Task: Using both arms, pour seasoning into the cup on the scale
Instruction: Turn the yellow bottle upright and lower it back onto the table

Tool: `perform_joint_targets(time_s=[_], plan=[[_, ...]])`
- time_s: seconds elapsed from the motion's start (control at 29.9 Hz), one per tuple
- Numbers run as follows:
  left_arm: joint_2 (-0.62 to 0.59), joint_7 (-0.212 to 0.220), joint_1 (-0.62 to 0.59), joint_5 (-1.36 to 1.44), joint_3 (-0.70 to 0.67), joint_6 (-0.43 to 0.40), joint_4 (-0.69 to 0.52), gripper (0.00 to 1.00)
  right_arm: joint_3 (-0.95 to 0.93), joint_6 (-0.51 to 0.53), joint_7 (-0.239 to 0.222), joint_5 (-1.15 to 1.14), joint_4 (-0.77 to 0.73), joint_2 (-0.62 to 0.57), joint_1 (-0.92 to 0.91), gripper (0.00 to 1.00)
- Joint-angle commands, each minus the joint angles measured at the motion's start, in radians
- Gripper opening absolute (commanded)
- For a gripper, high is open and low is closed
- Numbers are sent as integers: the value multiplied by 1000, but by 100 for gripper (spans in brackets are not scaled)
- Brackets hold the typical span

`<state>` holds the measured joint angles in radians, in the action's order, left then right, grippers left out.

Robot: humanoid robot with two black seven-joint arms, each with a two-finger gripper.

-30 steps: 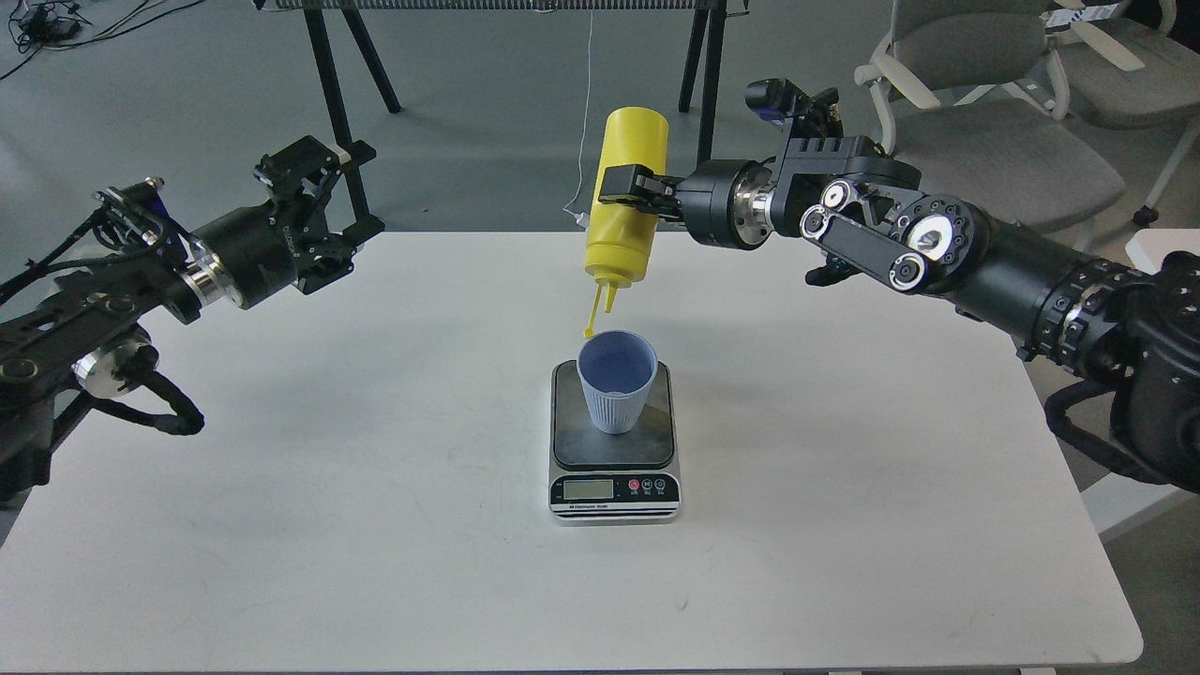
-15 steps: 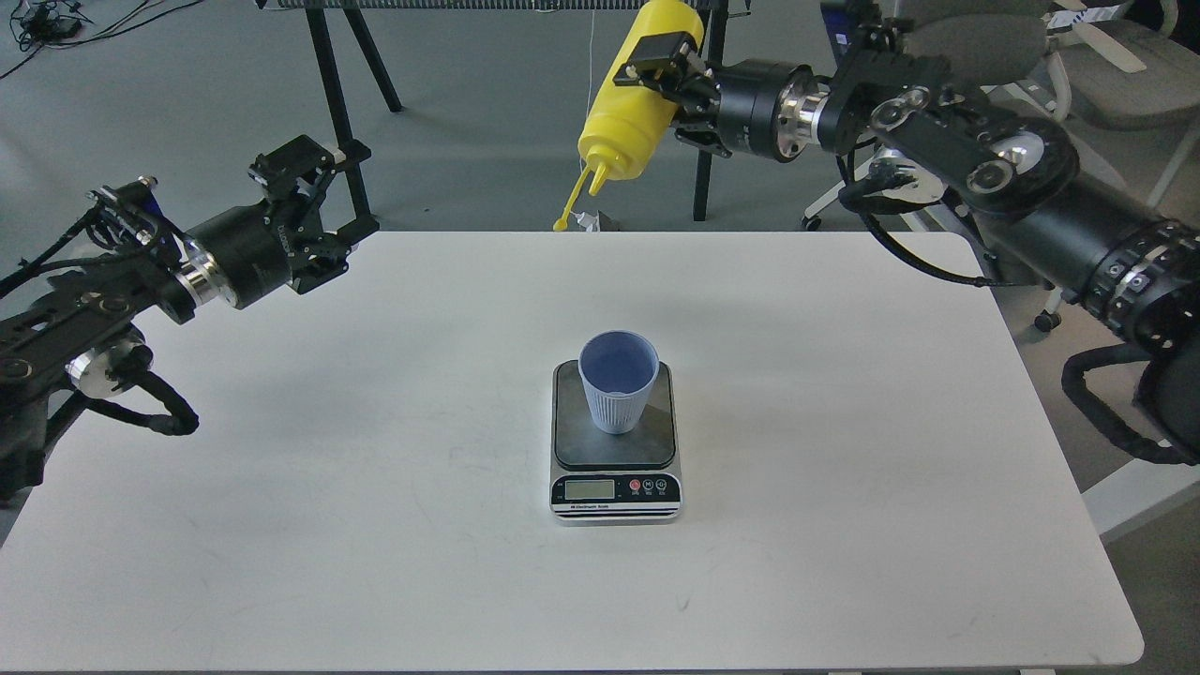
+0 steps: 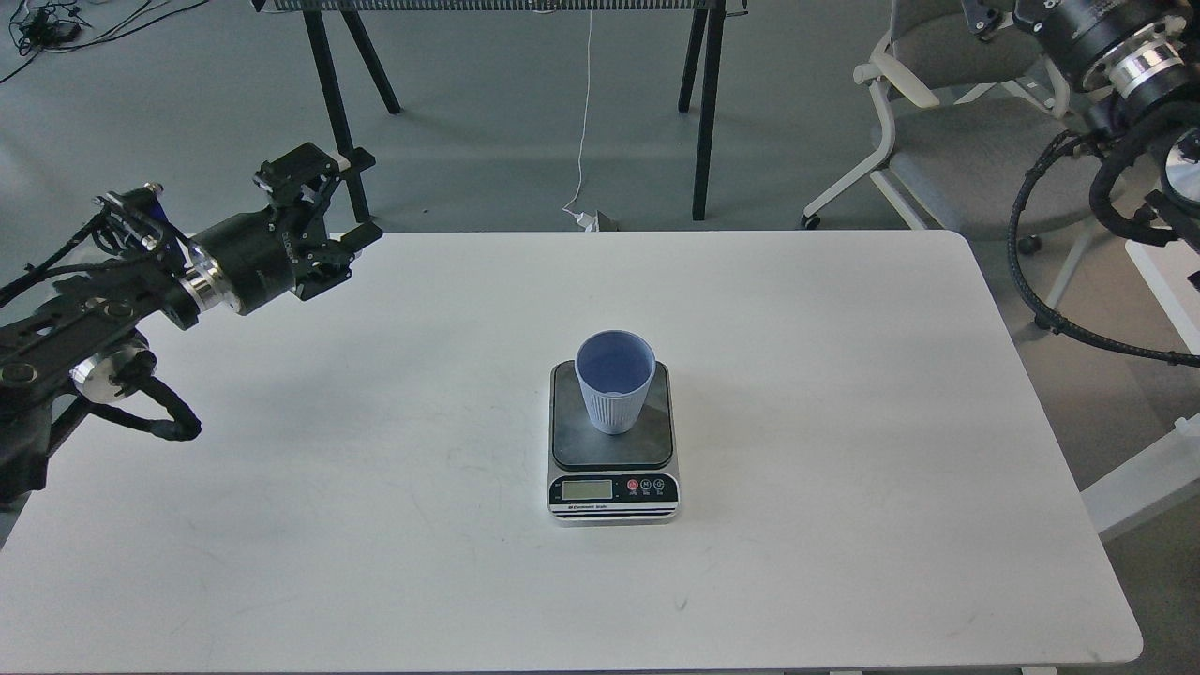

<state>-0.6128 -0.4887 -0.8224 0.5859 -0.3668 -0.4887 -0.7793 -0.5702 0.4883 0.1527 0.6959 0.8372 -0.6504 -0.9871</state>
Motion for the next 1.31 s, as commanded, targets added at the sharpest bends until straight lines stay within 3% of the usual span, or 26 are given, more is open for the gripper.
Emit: perform_joint_targets(time_s=[0.0, 0.17, 0.33, 0.6, 0.87, 1.27], plan=[[1, 0, 0, 0, 2, 0, 0, 99, -238, 0, -7, 146, 100, -17, 241, 2], [1, 0, 8, 2, 3, 0, 0, 99, -470, 0, -13, 159, 246, 60, 589, 2], [1, 0, 11, 0, 3, 0, 0, 99, -484, 0, -56, 146, 247, 193, 746, 2], [4, 0, 22, 0, 2, 0, 0, 99, -490, 0, -58, 80, 191, 310, 794, 2], [4, 0, 22, 0, 0, 0, 0, 99, -468, 0, -73, 70, 48, 359, 783, 2], [10, 0, 22, 0, 0, 0, 0, 99, -453, 0, -73, 19, 13, 417, 768, 2]])
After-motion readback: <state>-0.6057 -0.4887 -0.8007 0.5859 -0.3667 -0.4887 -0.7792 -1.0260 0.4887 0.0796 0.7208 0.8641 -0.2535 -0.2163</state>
